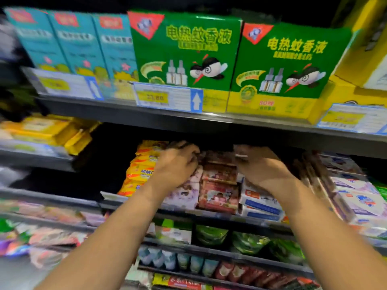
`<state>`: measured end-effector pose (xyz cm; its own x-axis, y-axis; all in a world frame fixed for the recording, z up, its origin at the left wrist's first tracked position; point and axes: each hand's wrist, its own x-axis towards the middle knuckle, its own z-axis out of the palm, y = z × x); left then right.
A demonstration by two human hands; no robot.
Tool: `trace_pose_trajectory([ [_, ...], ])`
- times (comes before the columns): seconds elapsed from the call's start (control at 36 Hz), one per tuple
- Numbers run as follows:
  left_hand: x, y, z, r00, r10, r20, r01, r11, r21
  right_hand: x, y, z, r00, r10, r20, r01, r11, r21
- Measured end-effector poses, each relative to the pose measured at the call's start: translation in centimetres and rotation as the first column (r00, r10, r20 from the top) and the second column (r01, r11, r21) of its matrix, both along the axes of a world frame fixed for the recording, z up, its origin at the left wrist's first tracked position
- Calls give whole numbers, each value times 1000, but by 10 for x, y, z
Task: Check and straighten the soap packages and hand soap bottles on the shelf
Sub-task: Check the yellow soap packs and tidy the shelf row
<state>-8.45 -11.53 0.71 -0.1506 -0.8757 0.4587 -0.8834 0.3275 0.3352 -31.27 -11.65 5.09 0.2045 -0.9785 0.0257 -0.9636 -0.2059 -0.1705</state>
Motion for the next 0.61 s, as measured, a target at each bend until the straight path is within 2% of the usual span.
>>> trace_pose_trajectory([
  [0.08,57,11,-17,985,125,118,-146,971,191,47,-19,-1,993,114,4,-114,993,4],
  [0.14,90,18,-27,955,223,197,-275,915,297,77,-31,-6,981,193,23,-194,980,35],
  [0.19,114,24,-36,937,251,242,-329,865,379,106,-42,-14,961,269,66,-273,960,65],
  [0.28,140,34,-44,958,217,187,-283,824,491,146,-59,-28,927,332,176,-353,930,103],
  [0.42,153,41,-48,982,190,-7,-157,830,535,202,-83,-44,925,378,42,-380,911,161],
  [0.61,148,34,-45,986,157,50,-154,773,616,223,-107,-61,937,348,23,-348,928,137],
])
